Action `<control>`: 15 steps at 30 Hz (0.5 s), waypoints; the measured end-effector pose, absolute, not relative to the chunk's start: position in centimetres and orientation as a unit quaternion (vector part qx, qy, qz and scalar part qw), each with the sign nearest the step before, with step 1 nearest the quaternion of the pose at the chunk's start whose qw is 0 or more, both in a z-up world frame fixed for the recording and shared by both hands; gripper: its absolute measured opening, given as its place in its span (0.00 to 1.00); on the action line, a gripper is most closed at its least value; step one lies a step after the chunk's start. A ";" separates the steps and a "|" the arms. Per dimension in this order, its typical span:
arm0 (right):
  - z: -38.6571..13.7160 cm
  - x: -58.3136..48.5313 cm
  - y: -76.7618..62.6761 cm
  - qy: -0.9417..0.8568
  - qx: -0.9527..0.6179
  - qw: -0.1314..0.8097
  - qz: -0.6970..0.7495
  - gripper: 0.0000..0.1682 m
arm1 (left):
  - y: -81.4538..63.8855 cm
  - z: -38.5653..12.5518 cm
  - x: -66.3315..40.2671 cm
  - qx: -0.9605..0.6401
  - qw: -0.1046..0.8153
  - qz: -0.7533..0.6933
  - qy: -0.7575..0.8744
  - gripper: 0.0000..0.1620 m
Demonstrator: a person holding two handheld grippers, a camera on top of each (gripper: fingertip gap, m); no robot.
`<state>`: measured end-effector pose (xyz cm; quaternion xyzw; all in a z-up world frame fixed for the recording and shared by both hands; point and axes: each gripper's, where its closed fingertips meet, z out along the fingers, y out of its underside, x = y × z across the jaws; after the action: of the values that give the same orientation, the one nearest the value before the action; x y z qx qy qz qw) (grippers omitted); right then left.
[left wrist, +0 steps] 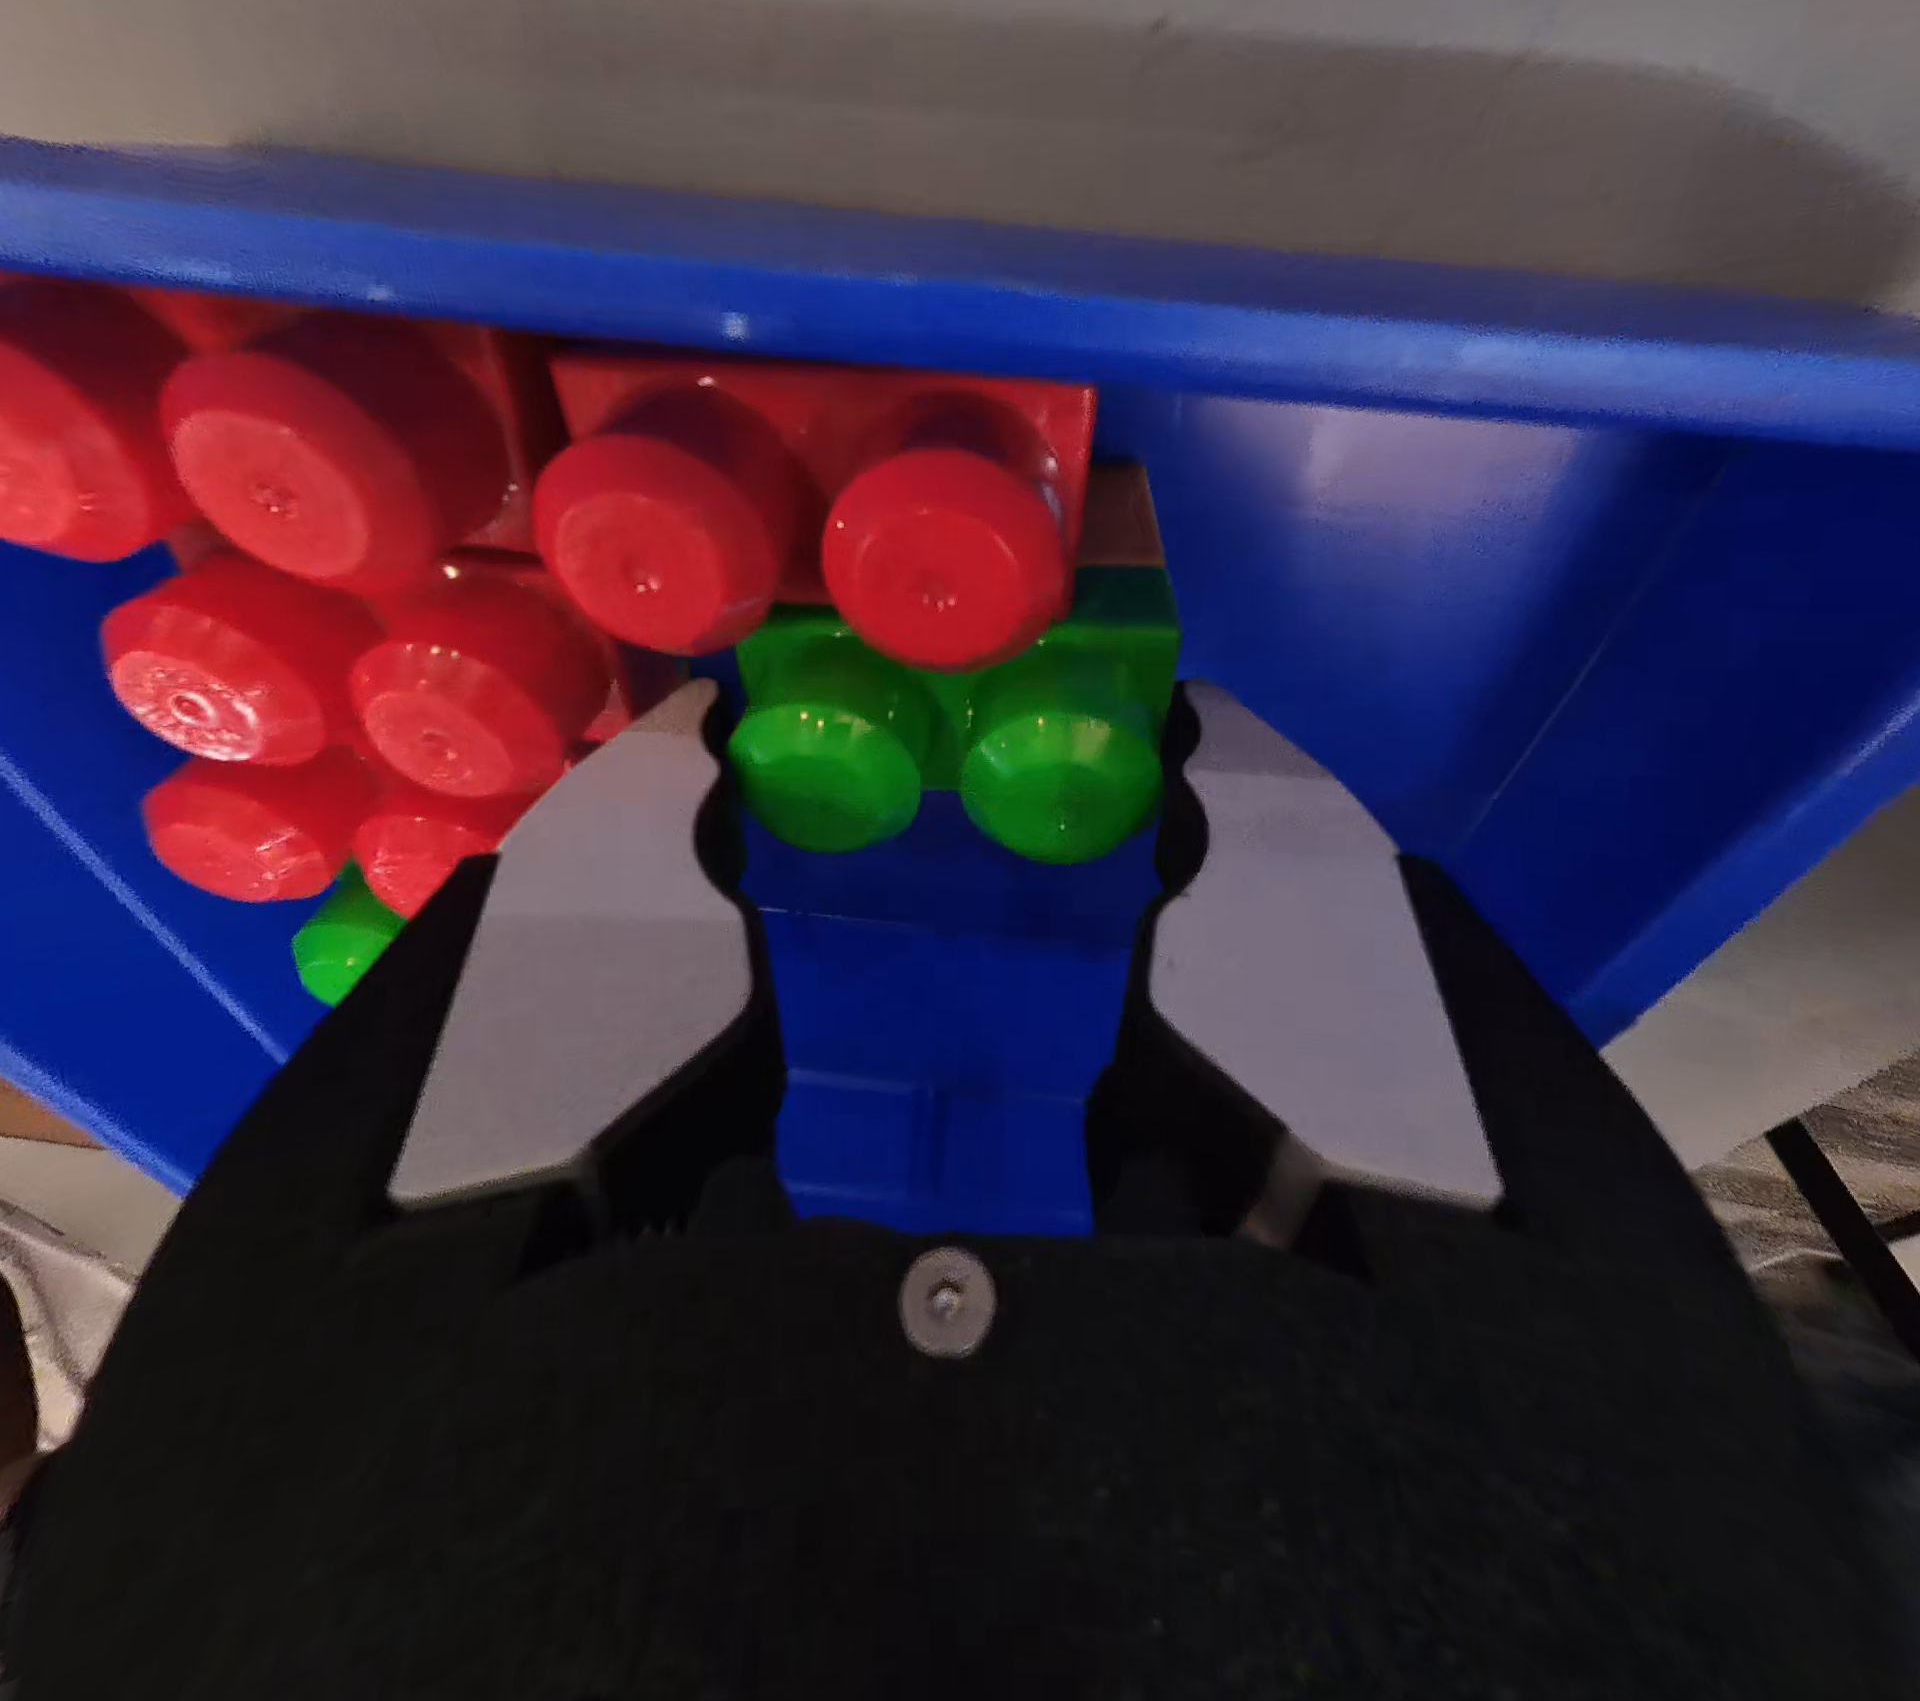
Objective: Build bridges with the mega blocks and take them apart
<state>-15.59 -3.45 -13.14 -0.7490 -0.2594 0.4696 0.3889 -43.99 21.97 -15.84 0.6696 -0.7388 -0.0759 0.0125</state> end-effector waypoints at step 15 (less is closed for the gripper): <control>-12.4 -15.5 -3.6 -0.272 -0.736 0.415 0.460 0.32 | 20.0 -3.9 -41.6 0.684 -0.020 -0.084 -0.725 0.47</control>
<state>-15.53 -3.64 -12.37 -0.7361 -0.2717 0.4603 0.4153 -41.63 20.00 -3.87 0.6839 -0.7245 -0.0837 -0.0201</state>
